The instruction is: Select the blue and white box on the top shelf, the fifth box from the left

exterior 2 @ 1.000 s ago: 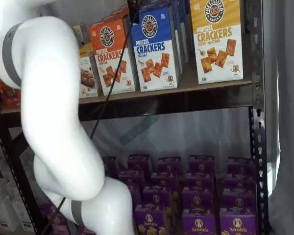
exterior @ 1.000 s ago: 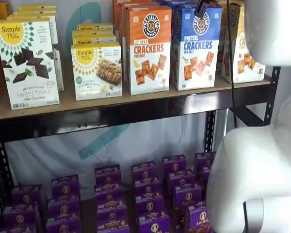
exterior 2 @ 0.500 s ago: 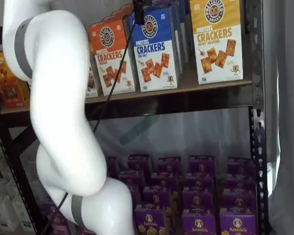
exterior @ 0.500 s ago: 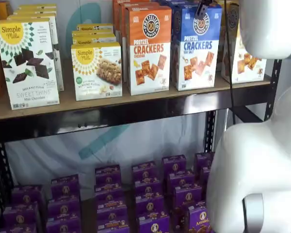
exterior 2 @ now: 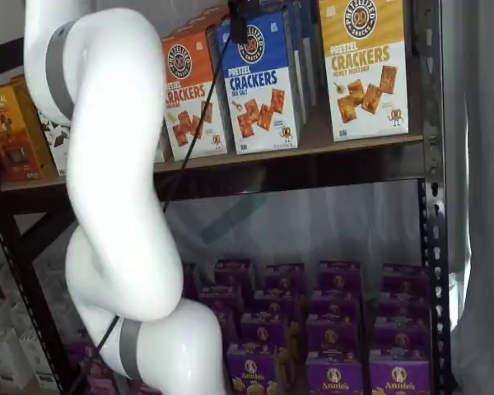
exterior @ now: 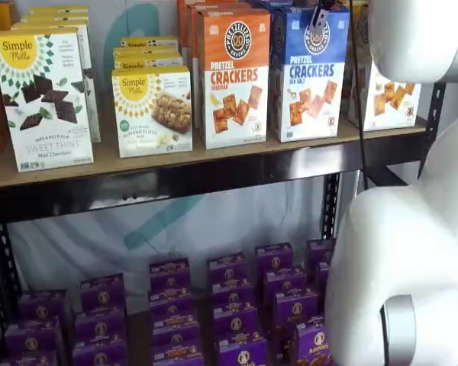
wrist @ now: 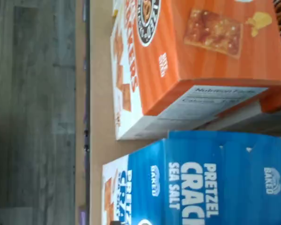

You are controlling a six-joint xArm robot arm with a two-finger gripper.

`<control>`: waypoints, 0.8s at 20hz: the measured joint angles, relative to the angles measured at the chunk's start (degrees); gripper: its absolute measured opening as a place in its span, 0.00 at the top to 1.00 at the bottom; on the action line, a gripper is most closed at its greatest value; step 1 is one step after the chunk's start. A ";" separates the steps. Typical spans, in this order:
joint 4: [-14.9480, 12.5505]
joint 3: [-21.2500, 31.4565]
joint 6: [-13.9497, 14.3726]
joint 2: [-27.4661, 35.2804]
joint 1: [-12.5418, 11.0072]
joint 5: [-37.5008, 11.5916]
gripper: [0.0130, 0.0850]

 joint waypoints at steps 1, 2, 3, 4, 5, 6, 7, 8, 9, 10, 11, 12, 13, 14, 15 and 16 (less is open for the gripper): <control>-0.31 -0.87 0.05 0.60 0.08 0.92 0.00; -0.55 -1.34 0.07 0.93 0.13 1.37 0.00; -0.88 -1.79 0.07 1.26 0.22 1.81 0.00; -1.29 -2.10 0.07 1.50 0.36 2.12 0.00; -1.79 -2.37 0.07 1.71 0.54 2.41 0.00; -2.37 -2.51 0.07 1.85 0.77 2.62 0.00; -2.86 -2.55 0.08 1.91 0.98 2.73 0.00; -3.35 -2.56 0.10 1.96 1.19 2.85 0.00; -3.82 -2.56 0.12 2.02 1.39 3.00 0.00; -4.31 -2.55 0.15 2.07 1.62 3.14 0.00; -4.78 -2.52 0.20 2.13 1.85 3.34 0.00; -5.21 -2.27 0.25 2.07 2.09 3.34 0.00; -5.44 -1.79 0.30 1.85 2.26 3.06 0.00; -5.65 -1.40 0.35 1.66 2.42 2.82 0.00; -5.86 -1.00 0.41 1.46 2.59 2.57 0.00; -6.04 -0.60 0.47 1.28 2.75 2.35 0.00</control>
